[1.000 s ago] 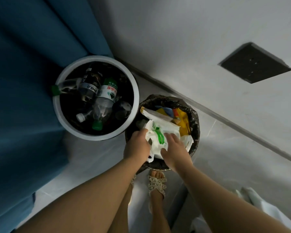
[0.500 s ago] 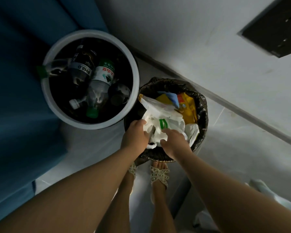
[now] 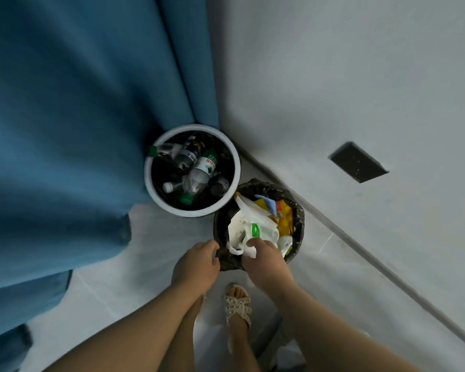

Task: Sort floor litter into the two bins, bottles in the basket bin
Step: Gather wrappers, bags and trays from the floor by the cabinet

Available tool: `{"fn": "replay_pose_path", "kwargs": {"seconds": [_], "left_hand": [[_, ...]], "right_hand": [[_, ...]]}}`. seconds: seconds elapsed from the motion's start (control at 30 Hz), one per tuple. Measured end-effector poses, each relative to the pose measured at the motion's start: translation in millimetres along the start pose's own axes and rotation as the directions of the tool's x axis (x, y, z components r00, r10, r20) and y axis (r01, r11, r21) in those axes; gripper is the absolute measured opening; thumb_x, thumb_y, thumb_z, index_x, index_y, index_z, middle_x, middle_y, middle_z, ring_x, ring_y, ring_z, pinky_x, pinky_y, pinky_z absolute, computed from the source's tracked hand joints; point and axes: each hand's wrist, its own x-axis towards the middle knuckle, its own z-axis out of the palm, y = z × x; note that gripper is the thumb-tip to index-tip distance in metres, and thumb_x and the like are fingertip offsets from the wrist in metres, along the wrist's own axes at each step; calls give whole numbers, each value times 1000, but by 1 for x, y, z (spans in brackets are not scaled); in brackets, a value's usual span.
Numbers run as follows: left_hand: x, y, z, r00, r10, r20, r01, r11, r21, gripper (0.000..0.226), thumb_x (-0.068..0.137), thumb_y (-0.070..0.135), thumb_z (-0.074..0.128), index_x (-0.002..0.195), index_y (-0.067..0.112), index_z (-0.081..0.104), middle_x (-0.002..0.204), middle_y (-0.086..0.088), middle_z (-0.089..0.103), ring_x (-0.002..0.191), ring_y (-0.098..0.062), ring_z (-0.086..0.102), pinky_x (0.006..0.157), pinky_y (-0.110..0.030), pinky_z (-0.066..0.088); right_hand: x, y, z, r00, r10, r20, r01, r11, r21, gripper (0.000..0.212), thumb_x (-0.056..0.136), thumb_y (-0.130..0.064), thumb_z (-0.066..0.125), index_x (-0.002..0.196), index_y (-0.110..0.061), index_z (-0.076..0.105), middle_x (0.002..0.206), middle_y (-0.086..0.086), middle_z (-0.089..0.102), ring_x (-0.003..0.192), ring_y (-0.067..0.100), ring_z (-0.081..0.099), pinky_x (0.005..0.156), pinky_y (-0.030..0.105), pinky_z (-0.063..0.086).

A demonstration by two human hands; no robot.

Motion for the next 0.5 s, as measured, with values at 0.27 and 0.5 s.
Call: {"fn": "replay_pose_path", "kwargs": {"seconds": [0.27,0.5], "left_hand": [[-112,-22,-31,981,-109,-163,91,990,-110,34,96,22,40,130,21,45,132,-1,51,116,-21,53,92,-32,45],[-204,-79,-34,924,-295,-242,210,923,-322,35,96,24,42,131,22,46,133,-1,53,119,-19,54,96,-30,45]], "right_hand": [[-92,-49,-3,982,-155,110,179,949,-262,46,91,-23,45,136,-21,41,140,4,42,128,26,39,101,35,38],[-154,-107,40,921,-259,290,374,794,-480,47,92,-23,44,138,-18,37,140,6,40,129,27,38,101,36,38]]}}
